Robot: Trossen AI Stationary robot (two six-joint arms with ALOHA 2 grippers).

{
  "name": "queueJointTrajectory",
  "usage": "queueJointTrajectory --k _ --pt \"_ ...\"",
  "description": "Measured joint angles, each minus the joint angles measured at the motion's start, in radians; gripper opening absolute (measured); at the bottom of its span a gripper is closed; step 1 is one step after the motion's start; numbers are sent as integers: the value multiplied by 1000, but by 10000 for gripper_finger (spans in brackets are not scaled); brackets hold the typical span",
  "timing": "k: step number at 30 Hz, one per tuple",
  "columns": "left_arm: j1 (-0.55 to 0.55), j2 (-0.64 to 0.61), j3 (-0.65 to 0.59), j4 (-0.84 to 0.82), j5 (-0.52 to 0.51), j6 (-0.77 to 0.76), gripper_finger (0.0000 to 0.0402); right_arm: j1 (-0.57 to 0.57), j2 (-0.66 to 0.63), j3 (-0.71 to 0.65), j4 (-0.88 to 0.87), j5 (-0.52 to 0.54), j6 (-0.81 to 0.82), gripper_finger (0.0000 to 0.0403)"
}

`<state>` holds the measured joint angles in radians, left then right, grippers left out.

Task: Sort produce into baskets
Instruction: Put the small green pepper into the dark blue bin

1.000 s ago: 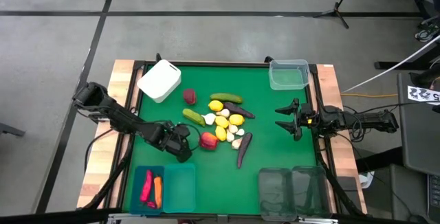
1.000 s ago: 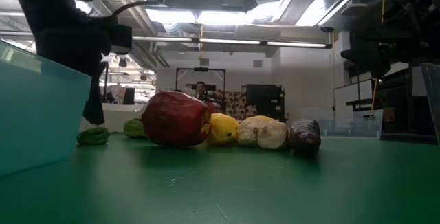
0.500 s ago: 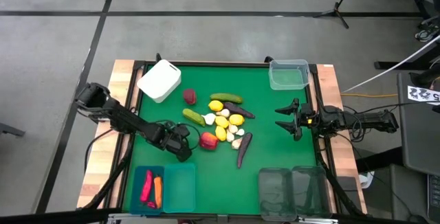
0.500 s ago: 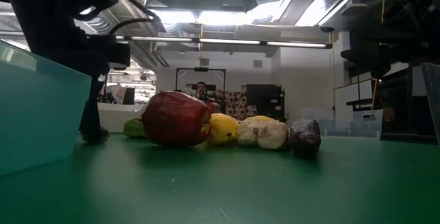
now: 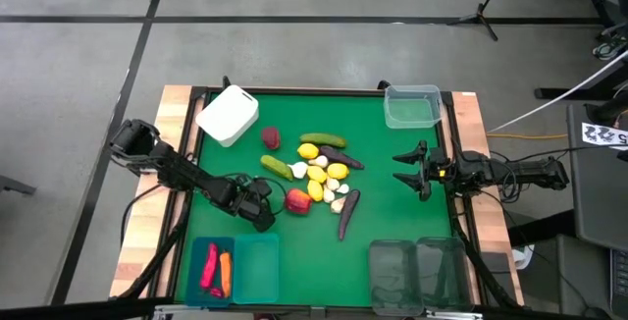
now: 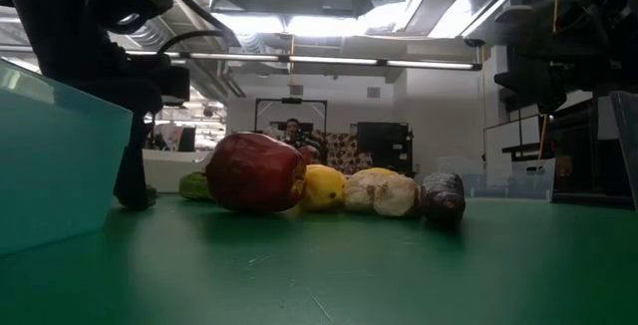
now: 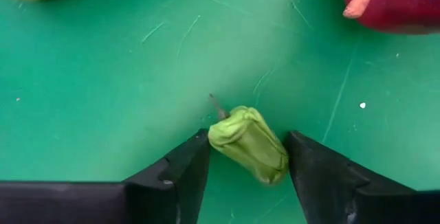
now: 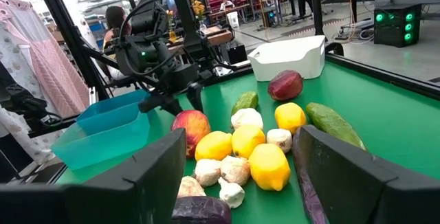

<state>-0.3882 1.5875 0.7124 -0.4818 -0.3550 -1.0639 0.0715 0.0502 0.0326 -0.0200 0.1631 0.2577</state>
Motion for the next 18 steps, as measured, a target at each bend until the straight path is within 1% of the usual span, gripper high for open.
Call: queueJointTrajectory --k 3,7,11,18 --pt "0 0 0 -5 -2 -20 155 0 0 0 0 0 1 280" --pt "0 4 20 -20 -2 -30 133 0 0 0 0 0 2 280" --pt "-2 6 67 -44 24 -23 121 0 0 0 0 0 3 280" --pt "-6 3 155 -112 28 19 113 0 0 0 0 0 3 280"
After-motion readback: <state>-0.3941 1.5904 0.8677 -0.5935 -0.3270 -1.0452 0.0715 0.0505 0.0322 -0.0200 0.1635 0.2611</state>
